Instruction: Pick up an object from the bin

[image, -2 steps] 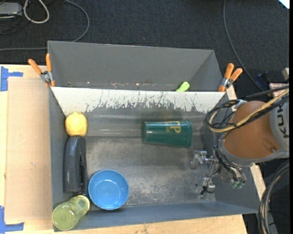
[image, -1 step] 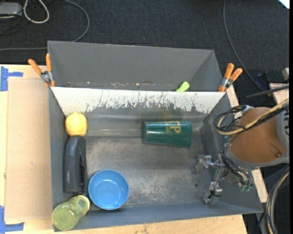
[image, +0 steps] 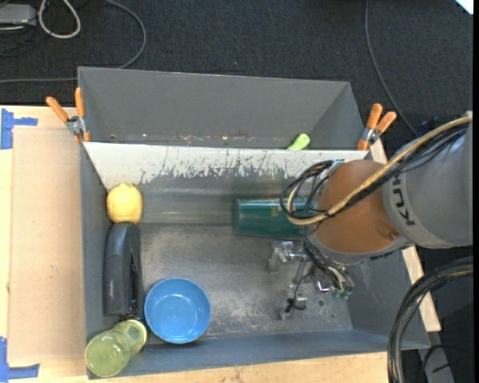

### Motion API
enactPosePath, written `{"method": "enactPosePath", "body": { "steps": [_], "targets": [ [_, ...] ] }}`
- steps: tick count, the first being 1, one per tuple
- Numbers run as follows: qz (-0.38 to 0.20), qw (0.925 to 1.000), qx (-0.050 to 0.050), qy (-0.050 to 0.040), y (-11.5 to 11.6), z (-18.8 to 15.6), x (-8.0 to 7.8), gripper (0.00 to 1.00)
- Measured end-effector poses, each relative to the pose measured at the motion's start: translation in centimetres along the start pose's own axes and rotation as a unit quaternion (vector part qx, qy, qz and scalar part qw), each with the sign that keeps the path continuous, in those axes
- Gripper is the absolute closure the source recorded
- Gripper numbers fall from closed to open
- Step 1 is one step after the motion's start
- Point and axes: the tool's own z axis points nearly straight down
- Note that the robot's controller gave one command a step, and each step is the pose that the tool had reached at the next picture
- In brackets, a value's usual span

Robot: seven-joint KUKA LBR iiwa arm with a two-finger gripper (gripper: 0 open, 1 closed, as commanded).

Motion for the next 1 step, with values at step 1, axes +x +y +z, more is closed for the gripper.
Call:
{"method": "enactPosePath", "body": {
  "steps": [1],
  "targets": [
    [0.003, 1.0000, 0.004, 0.0023, -10.10, -0.10, 2.43, 0.00]
  ]
}}
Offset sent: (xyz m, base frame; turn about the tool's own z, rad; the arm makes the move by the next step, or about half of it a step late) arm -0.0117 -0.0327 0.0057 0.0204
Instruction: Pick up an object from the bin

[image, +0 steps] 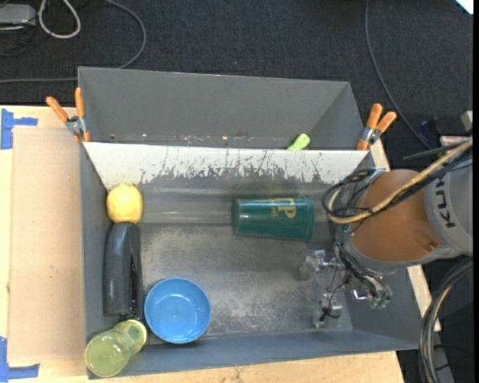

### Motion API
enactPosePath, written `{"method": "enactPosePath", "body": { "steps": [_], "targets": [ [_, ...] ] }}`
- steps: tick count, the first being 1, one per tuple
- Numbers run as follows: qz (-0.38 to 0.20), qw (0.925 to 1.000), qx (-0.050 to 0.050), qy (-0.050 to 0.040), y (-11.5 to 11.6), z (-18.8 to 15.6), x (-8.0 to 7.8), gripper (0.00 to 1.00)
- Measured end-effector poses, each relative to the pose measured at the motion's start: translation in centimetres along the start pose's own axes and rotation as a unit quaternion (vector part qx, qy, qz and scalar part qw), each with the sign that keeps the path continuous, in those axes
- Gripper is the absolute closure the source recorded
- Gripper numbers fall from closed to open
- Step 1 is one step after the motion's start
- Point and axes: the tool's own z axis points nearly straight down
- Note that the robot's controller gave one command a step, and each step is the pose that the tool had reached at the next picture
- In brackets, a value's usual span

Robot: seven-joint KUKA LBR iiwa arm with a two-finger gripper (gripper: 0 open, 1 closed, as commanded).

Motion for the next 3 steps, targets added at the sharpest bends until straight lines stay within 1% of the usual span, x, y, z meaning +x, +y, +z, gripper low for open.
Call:
{"method": "enactPosePath", "body": {
  "steps": [1, 2, 3],
  "targets": [
    [0.010, 0.9999, -0.005, 0.0039, 4.4, -0.3, -2.3, 0.00],
    [0.060, 0.9982, 0.001, -0.0052, -3.6, -0.8, -11.9, 0.00],
    [0.002, 1.0000, -0.005, 0.0049, 1.0, -0.1, -1.3, 0.00]
  ]
}}
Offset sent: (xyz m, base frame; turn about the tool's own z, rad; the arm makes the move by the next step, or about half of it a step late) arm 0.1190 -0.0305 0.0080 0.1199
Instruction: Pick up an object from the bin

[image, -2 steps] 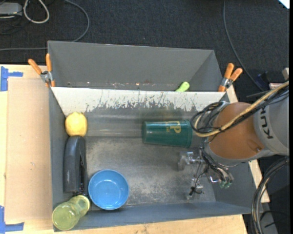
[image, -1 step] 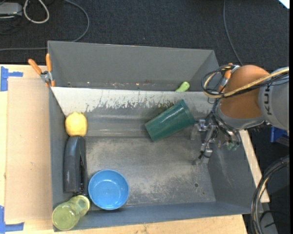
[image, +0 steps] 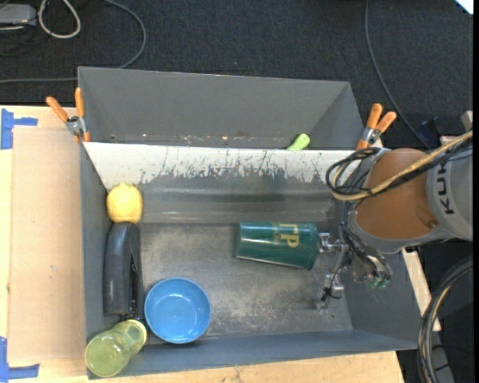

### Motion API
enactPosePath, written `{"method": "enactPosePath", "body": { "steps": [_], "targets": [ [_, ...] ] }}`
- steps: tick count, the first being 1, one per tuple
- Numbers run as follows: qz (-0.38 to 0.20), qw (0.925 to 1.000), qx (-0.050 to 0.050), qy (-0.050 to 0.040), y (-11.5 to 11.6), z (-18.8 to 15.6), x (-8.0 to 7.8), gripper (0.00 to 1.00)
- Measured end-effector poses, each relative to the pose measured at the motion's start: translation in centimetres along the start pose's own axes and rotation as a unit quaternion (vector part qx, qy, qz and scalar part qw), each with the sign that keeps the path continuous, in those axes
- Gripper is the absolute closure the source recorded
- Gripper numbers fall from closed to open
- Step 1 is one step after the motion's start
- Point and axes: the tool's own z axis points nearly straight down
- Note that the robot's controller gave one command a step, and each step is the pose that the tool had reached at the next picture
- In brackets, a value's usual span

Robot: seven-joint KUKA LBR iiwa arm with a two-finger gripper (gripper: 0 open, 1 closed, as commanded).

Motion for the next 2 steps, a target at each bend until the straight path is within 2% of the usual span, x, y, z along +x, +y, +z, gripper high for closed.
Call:
{"method": "enactPosePath", "body": {
  "steps": [1, 2],
  "targets": [
    [-0.111, 0.9937, 0.007, -0.0103, -3.43, -0.05, -7.09, 1.00],
    [-0.107, 0.9941, 0.008, -0.0094, -2.57, -0.03, -7.29, 1.00]
  ]
}}
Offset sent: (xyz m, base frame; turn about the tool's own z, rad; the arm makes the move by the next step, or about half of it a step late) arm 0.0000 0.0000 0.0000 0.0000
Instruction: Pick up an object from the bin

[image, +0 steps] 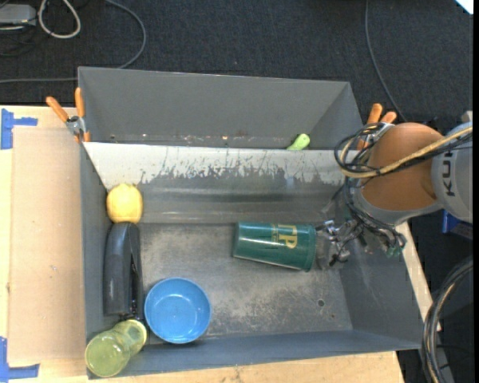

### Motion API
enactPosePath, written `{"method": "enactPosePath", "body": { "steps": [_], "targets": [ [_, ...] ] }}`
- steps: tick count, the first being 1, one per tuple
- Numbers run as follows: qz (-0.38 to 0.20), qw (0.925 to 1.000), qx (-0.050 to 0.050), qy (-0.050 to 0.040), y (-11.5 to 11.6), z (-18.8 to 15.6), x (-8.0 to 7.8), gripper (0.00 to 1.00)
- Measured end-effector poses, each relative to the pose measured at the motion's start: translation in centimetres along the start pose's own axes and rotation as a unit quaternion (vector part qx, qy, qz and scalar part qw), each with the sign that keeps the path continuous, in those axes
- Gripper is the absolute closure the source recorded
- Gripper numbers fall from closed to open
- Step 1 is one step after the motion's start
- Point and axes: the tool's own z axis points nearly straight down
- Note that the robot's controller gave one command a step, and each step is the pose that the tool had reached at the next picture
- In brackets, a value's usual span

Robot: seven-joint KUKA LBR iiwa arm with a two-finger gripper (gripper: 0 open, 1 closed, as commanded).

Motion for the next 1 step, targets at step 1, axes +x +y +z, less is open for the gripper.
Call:
{"method": "enactPosePath", "body": {
  "steps": [1],
  "targets": [
    [-0.004, 1.0000, -0.002, -0.0022, 4.89, -0.08, -1.88, 1.00]
  ]
}}
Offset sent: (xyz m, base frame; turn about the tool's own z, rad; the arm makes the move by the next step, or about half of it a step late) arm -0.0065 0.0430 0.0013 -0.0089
